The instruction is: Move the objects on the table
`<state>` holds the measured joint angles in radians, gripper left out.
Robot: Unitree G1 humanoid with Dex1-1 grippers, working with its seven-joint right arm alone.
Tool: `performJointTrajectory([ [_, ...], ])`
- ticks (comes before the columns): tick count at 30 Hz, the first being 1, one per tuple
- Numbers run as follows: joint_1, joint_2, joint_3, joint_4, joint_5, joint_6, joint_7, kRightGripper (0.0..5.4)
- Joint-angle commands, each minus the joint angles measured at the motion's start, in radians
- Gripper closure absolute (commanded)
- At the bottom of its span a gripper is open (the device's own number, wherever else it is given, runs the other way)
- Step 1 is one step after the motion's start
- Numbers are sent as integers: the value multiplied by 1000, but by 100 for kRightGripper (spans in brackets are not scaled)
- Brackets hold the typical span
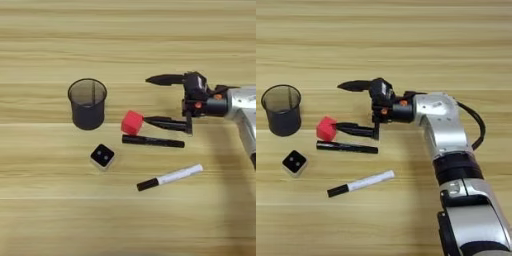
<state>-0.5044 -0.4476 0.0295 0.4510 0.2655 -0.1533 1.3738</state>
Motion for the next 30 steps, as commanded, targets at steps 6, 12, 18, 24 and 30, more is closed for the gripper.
performJointTrajectory([
  [6,-79,15,-53,-121,66,52,-108,7],
  [12,-78,24,-57,-138,74,69,-138,7],
  [18,-79,31,-63,-147,83,80,-151,7],
  [24,-90,41,-72,-138,92,84,-173,7],
  [30,-114,43,-77,-96,91,77,-180,7],
])
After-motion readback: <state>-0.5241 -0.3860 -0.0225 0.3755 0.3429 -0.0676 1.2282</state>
